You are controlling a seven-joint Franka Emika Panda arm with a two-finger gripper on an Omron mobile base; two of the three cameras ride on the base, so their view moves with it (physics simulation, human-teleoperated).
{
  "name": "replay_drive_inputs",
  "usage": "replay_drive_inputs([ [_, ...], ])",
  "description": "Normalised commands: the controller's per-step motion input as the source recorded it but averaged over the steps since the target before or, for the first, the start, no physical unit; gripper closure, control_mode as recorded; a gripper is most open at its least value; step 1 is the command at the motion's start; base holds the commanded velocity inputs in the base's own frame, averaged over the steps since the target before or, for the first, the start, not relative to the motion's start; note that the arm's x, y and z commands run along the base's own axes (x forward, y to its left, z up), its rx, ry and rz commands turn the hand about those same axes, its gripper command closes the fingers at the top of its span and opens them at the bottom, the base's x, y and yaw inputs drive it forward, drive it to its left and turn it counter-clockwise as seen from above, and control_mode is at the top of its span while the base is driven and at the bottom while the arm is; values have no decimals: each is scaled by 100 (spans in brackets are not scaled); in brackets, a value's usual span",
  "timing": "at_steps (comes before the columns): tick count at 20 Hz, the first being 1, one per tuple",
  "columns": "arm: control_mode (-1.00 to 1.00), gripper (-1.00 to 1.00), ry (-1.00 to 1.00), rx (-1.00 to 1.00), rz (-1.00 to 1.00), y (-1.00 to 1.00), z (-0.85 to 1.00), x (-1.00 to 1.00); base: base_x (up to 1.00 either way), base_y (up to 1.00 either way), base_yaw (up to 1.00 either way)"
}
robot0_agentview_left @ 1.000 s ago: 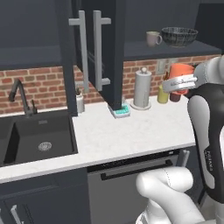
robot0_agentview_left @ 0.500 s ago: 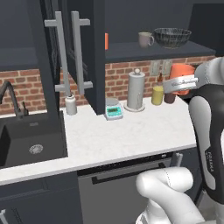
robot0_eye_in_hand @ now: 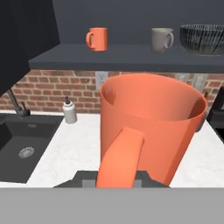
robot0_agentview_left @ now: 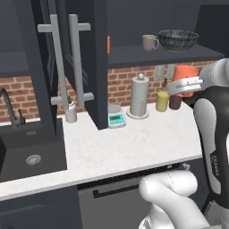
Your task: Gather all objects into one cabinet and sort the glasses and bowls to opposite sides.
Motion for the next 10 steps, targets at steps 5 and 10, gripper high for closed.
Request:
replay_drive_inputs([
  [5, 100, 100, 0, 0, 0, 0, 0, 0, 60, -2, 0],
  [10, 100, 100, 0, 0, 0, 0, 0, 0, 56, 0, 0],
])
